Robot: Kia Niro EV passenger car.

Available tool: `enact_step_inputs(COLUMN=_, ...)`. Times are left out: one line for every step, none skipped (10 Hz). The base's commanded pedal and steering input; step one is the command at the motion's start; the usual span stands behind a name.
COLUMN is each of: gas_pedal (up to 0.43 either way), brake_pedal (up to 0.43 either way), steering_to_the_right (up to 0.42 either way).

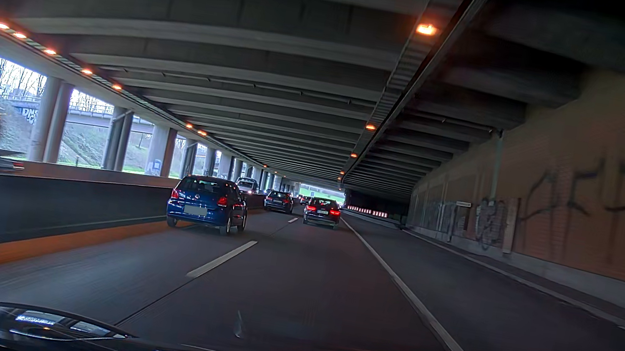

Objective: Follow the waypoints while adhering to traffic rules and regulations

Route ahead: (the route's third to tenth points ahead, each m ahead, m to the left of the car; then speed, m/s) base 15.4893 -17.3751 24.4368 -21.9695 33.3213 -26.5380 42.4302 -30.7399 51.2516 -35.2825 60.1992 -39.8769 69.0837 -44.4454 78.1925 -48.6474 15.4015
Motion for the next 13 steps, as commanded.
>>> enact_step_inputs(gas_pedal=0.15, brake_pedal=0.0, steering_to_the_right=-0.004)
enact_step_inputs(gas_pedal=0.15, brake_pedal=0.0, steering_to_the_right=-0.004)
enact_step_inputs(gas_pedal=0.15, brake_pedal=0.0, steering_to_the_right=-0.003)
enact_step_inputs(gas_pedal=0.15, brake_pedal=0.0, steering_to_the_right=-0.003)
enact_step_inputs(gas_pedal=0.15, brake_pedal=0.0, steering_to_the_right=-0.003)
enact_step_inputs(gas_pedal=0.15, brake_pedal=0.0, steering_to_the_right=-0.003)
enact_step_inputs(gas_pedal=0.15, brake_pedal=0.0, steering_to_the_right=-0.003)
enact_step_inputs(gas_pedal=0.15, brake_pedal=0.0, steering_to_the_right=-0.003)
enact_step_inputs(gas_pedal=0.15, brake_pedal=0.0, steering_to_the_right=-0.003)
enact_step_inputs(gas_pedal=0.15, brake_pedal=0.0, steering_to_the_right=-0.003)
enact_step_inputs(gas_pedal=0.15, brake_pedal=0.0, steering_to_the_right=-0.003)
enact_step_inputs(gas_pedal=0.15, brake_pedal=0.0, steering_to_the_right=-0.003)
enact_step_inputs(gas_pedal=0.15, brake_pedal=0.0, steering_to_the_right=-0.003)
